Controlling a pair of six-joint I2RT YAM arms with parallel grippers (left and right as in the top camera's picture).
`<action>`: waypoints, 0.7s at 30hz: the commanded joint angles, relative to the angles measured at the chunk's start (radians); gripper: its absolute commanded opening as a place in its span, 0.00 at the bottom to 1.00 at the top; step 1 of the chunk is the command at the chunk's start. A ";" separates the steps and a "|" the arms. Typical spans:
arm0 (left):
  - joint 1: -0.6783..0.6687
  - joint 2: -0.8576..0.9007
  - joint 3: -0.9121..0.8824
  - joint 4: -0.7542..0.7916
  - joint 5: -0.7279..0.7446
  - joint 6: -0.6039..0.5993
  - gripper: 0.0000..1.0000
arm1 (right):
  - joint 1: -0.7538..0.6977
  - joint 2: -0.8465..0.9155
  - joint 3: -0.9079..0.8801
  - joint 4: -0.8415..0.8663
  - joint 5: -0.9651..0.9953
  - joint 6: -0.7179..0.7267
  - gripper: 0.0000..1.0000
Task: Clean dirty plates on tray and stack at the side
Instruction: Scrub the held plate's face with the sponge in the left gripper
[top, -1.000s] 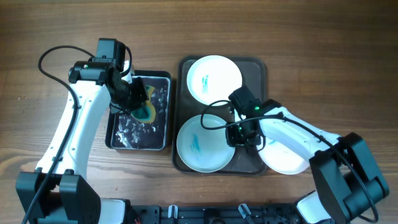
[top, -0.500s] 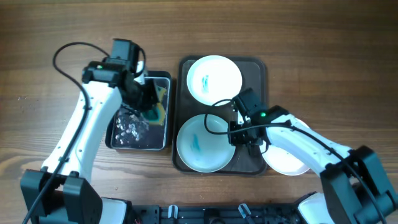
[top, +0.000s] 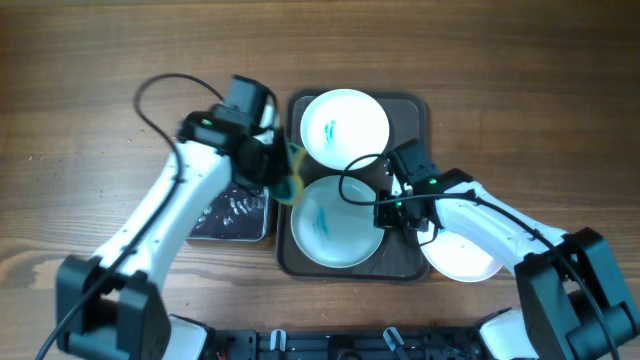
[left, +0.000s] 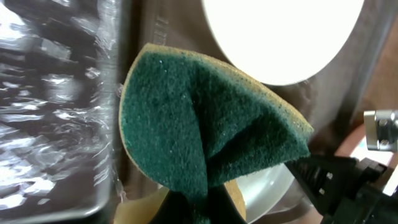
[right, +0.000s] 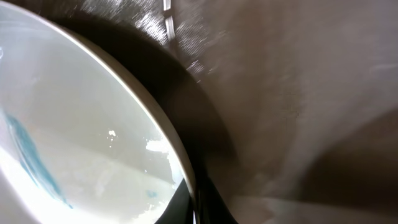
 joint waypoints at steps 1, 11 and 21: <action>-0.082 0.069 -0.098 0.118 0.165 -0.106 0.04 | -0.037 0.023 -0.011 0.001 0.071 0.042 0.04; -0.281 0.216 -0.111 0.269 -0.068 -0.195 0.04 | -0.042 0.023 0.012 0.009 0.071 0.041 0.04; -0.213 0.287 -0.090 0.116 -0.275 -0.340 0.04 | -0.042 0.023 0.013 0.005 0.064 0.041 0.04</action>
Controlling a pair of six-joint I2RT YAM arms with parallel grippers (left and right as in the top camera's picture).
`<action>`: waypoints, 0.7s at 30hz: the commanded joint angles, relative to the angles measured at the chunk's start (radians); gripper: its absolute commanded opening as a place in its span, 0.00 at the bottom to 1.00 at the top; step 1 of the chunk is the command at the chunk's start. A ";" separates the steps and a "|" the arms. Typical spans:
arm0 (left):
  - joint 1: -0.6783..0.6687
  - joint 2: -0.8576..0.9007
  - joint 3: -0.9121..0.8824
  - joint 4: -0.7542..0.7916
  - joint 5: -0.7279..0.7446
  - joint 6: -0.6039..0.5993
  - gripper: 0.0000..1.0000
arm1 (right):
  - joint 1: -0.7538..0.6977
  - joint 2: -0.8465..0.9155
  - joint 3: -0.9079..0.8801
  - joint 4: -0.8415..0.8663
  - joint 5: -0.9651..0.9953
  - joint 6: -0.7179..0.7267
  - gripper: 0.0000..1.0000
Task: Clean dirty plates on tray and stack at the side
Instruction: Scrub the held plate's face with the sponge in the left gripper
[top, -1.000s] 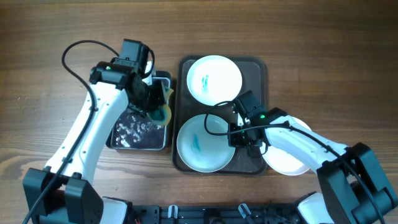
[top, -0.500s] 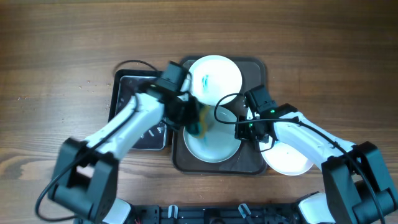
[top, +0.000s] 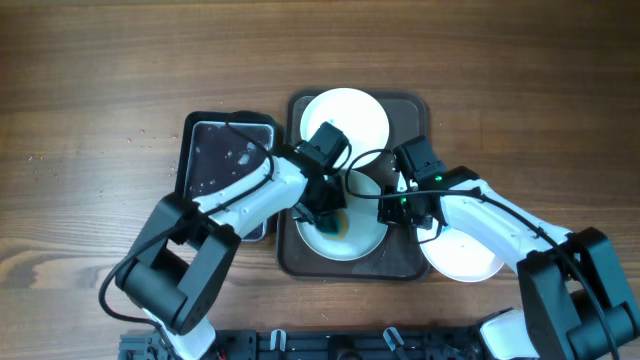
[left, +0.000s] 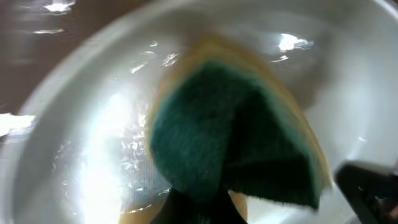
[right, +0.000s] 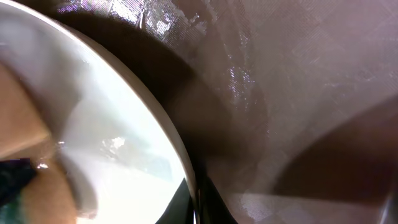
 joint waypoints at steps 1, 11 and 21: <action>0.076 0.033 0.001 -0.100 -0.245 -0.057 0.04 | -0.011 0.023 0.010 0.001 0.062 0.027 0.04; -0.006 0.040 0.002 0.071 0.008 -0.006 0.04 | -0.011 0.023 0.010 0.001 0.063 0.026 0.04; -0.089 0.165 0.002 0.278 0.366 -0.004 0.04 | -0.011 0.023 0.010 0.004 0.062 0.027 0.05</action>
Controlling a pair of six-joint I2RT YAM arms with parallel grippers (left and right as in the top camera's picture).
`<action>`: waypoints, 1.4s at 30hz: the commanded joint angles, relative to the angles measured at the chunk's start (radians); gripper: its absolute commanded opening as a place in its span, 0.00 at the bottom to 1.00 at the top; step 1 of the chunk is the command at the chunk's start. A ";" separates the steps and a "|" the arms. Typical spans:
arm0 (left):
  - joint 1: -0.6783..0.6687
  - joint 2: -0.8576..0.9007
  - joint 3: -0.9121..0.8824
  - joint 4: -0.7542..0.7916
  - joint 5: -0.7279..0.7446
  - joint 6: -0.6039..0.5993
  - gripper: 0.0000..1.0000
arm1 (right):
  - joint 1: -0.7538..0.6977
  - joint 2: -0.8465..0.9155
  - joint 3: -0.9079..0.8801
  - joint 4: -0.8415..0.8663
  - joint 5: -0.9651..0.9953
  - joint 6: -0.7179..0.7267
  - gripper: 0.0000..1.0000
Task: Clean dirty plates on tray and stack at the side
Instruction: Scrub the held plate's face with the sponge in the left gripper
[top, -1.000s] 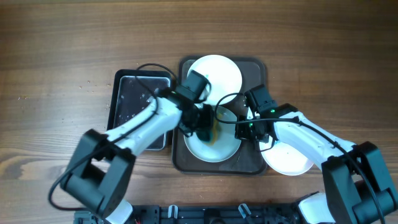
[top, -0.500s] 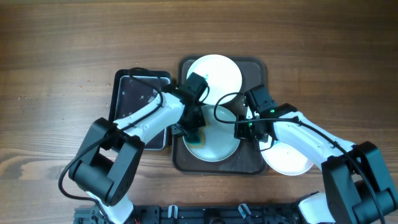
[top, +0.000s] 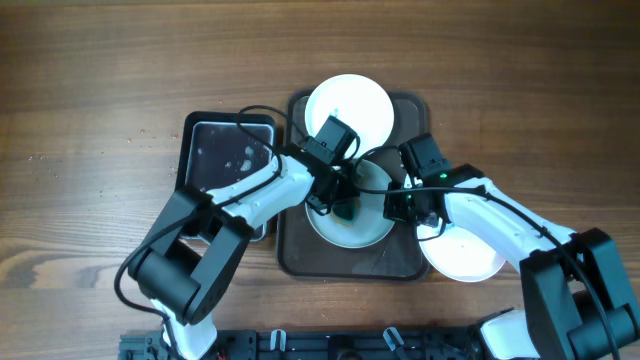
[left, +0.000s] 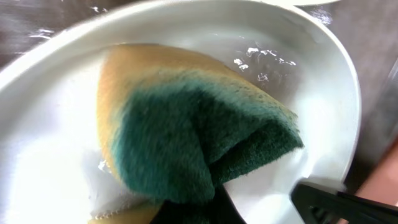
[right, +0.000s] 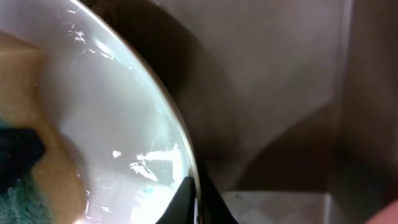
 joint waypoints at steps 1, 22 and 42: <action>-0.064 0.103 -0.011 0.043 0.285 0.023 0.04 | 0.013 0.024 0.003 0.017 0.001 0.008 0.04; -0.088 0.101 -0.010 0.115 0.352 0.084 0.04 | 0.013 0.024 0.003 0.015 0.001 0.007 0.04; 0.008 -0.019 0.053 -0.328 -0.468 -0.008 0.04 | 0.013 0.024 0.003 0.012 0.001 0.003 0.04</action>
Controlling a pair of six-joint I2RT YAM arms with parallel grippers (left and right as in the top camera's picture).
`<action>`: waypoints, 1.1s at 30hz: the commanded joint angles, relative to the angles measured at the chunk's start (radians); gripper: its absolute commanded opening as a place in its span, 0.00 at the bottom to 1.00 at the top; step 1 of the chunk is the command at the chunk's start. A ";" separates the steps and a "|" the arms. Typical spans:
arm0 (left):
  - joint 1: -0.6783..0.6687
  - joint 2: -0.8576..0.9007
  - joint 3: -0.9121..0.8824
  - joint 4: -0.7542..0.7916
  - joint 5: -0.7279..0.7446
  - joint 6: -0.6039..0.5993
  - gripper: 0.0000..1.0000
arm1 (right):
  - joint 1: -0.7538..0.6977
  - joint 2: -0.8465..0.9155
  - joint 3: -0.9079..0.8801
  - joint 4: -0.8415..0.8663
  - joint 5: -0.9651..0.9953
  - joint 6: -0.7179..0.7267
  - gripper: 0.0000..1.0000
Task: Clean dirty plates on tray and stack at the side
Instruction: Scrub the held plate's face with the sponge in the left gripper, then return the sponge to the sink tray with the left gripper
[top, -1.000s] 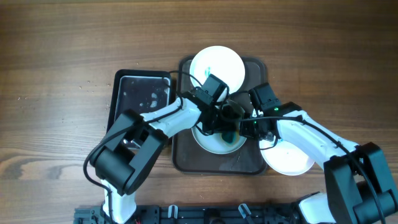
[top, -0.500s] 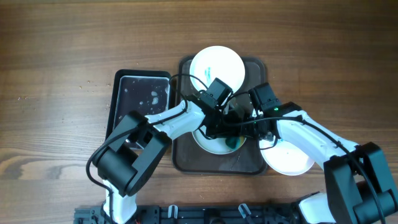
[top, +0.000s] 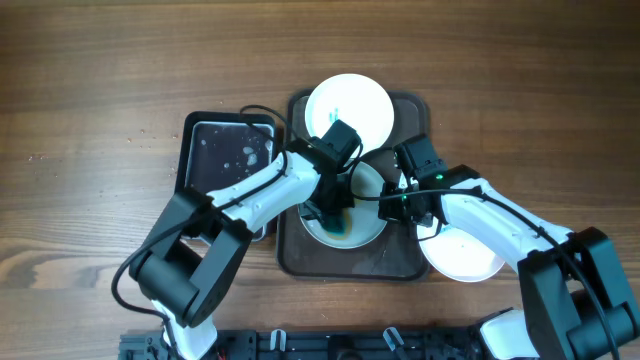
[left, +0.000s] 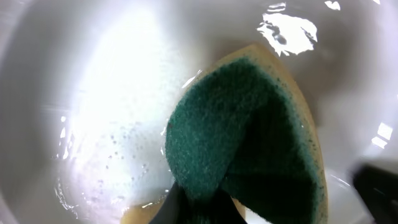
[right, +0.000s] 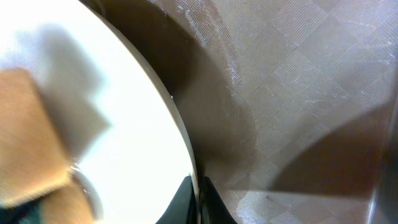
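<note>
A white plate (top: 365, 222) lies at the front of the brown tray (top: 415, 262). My left gripper (top: 335, 212) is shut on a green and yellow sponge (left: 249, 130) pressed into the wet plate (left: 106, 93). My right gripper (top: 398, 207) is shut on that plate's right rim (right: 186, 149). A second white plate (top: 350, 105) with blue marks sits at the back of the tray. Another white plate (top: 462, 255) rests on the table right of the tray.
A black tray of water (top: 222, 160) stands left of the brown tray. The brown tray's textured floor (right: 298, 93) shows beside the held plate. Bare wooden table (top: 100, 80) surrounds everything.
The sponge has shifted from the plate's right side toward its front left. The plate, still held at its rim, sits slightly lower and more to the left on the tray.
At first my left gripper held the sponge over the tray's left edge while the right held the blue-streaked front plate's rim. Then the sponge was down in that plate, later at its right side, now front left; the streaks no longer show.
</note>
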 joint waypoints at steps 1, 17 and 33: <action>0.025 -0.005 -0.011 -0.048 -0.341 -0.025 0.04 | -0.005 0.023 0.003 -0.010 0.037 0.000 0.04; 0.050 -0.173 0.056 -0.107 -0.240 -0.031 0.04 | -0.005 0.023 0.003 -0.018 0.037 0.000 0.04; 0.463 -0.306 -0.013 -0.201 -0.222 0.119 0.04 | -0.004 0.023 0.003 0.034 0.007 -0.159 0.04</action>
